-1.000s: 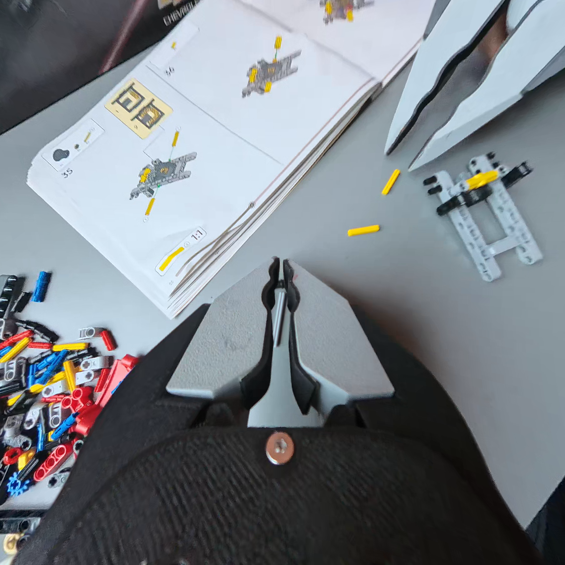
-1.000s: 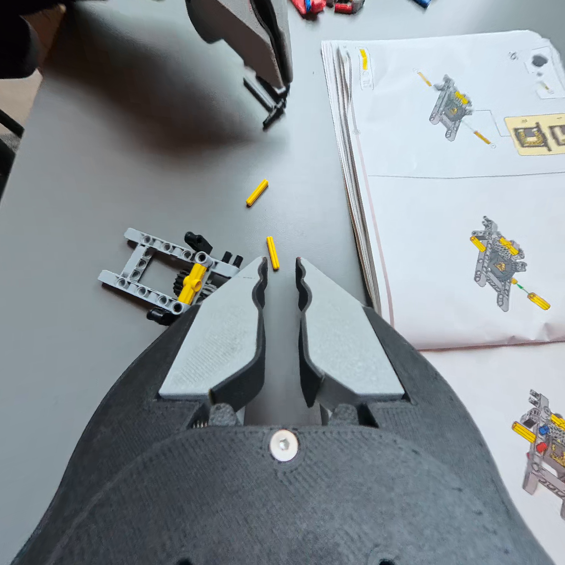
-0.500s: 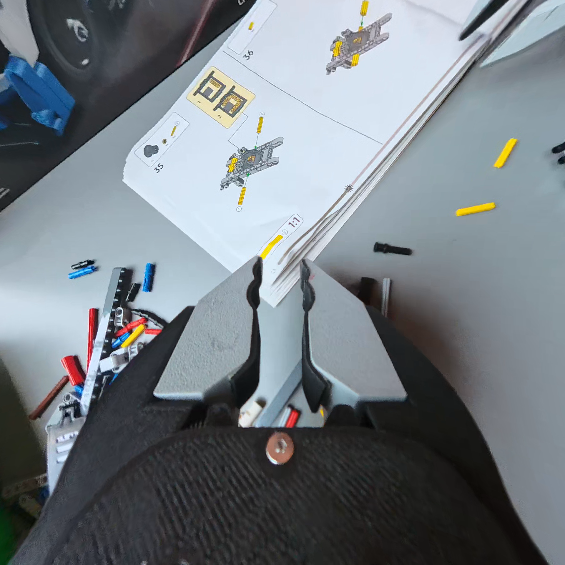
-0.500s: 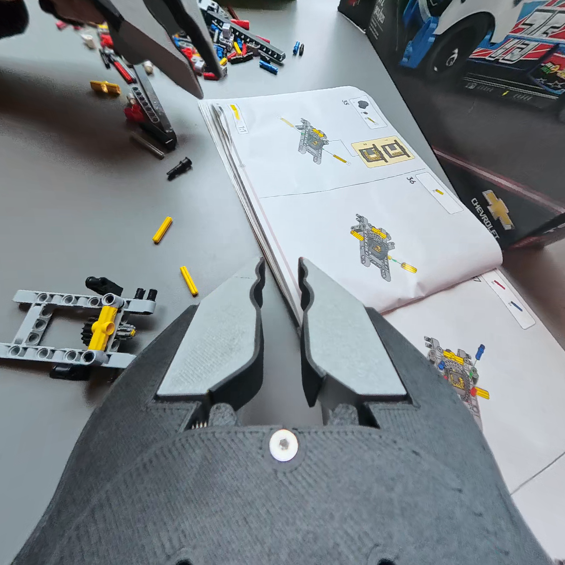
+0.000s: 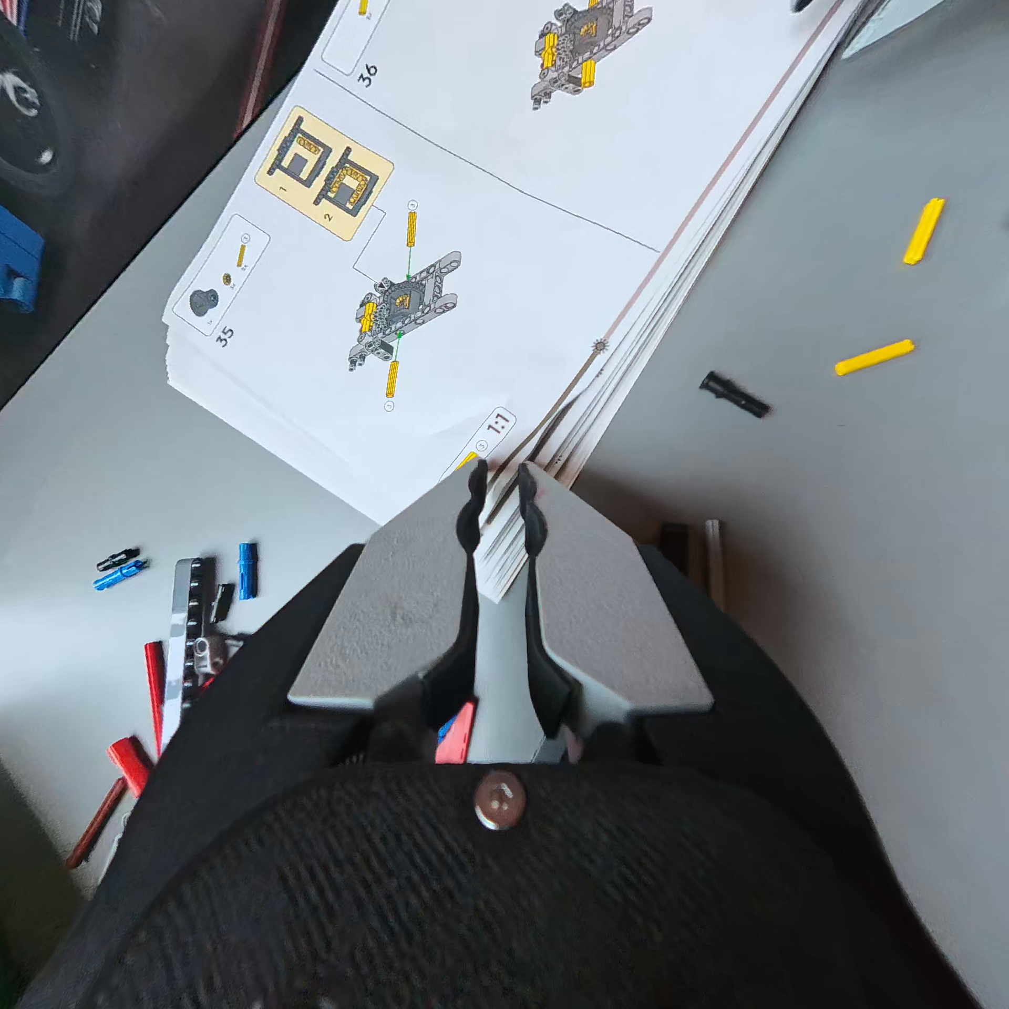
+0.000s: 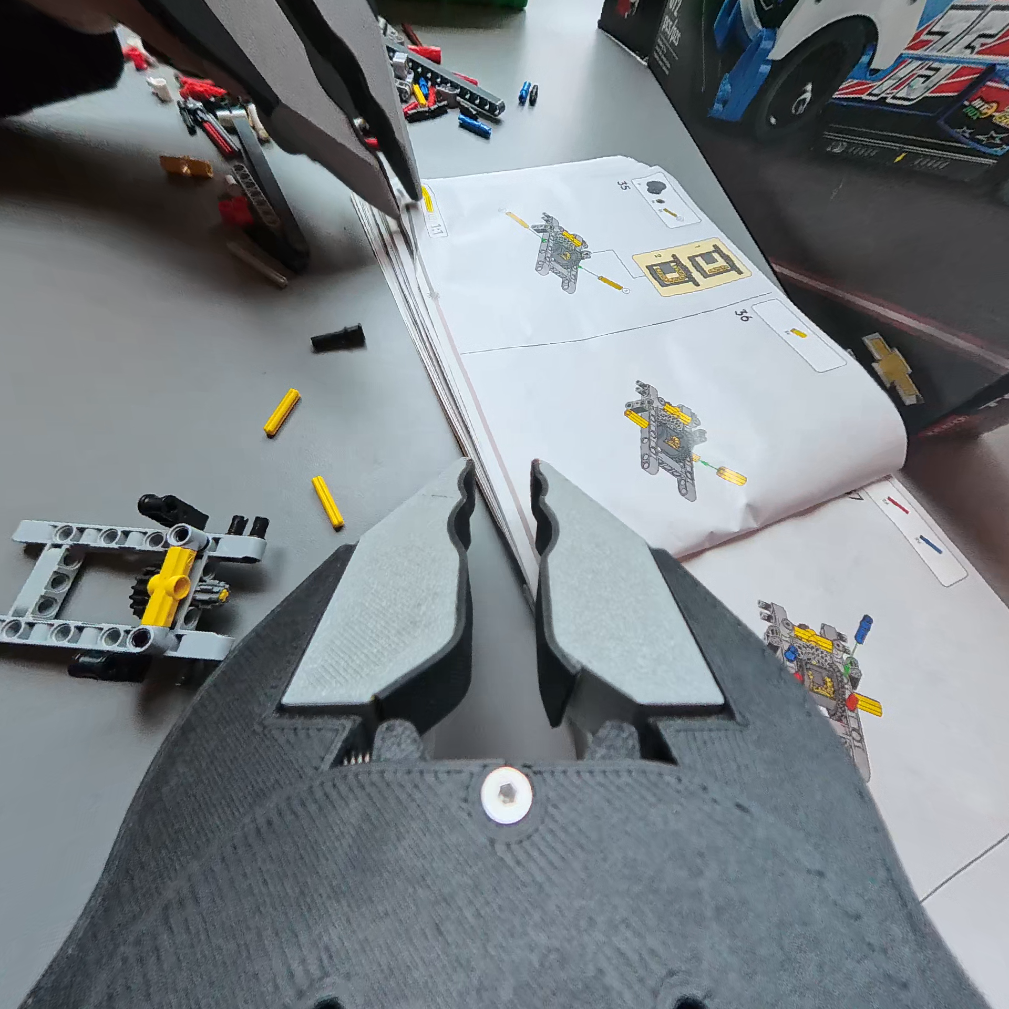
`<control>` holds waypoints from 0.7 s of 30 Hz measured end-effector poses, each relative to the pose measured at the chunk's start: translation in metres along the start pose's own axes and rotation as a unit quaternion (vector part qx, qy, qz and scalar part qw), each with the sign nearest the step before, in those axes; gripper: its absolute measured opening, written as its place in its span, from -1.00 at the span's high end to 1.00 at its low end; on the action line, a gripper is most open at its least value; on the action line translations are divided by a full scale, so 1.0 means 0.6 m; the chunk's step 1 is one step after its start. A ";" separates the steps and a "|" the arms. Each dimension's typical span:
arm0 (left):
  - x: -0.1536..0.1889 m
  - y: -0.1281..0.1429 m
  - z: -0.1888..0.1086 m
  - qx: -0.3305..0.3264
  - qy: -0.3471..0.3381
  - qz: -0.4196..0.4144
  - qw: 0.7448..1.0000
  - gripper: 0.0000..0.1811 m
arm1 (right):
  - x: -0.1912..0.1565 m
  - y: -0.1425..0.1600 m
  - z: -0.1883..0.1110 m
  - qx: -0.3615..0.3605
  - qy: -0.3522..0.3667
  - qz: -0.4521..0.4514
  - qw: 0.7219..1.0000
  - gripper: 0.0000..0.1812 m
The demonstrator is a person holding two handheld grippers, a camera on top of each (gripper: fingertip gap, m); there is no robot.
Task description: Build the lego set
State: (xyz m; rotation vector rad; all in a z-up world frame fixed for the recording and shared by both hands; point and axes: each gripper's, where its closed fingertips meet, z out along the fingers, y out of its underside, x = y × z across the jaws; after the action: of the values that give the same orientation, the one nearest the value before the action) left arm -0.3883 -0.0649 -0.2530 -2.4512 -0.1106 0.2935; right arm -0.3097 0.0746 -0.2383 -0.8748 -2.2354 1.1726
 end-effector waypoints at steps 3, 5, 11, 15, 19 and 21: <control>-0.006 -0.002 -0.002 0.004 0.000 -0.006 1.000 0.95 | 0.001 0.002 0.001 -0.004 0.004 -0.003 1.000 0.82; -0.007 -0.002 0.000 0.003 0.006 -0.016 1.000 0.94 | 0.001 0.002 0.000 -0.006 0.005 -0.008 1.000 0.82; -0.002 0.004 -0.003 0.001 0.009 -0.019 1.000 0.81 | -0.016 -0.011 -0.019 0.015 -0.032 -0.004 0.999 0.73; 0.005 0.006 -0.021 0.023 0.011 -0.039 0.999 0.81 | -0.001 -0.012 -0.024 0.018 -0.009 0.007 1.000 0.77; 0.017 -0.006 -0.035 0.064 0.012 -0.063 0.996 0.81 | 0.003 -0.004 -0.019 0.011 -0.007 0.015 1.000 0.79; 0.022 -0.016 -0.041 0.089 0.006 -0.063 0.994 0.80 | -0.004 -0.004 -0.018 0.013 -0.017 0.015 1.000 0.79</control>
State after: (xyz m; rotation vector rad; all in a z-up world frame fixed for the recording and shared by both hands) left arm -0.3695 -0.0702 -0.2307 -2.2570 -0.2243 0.2230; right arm -0.3019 0.0777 -0.2309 -0.8863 -2.2369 1.2362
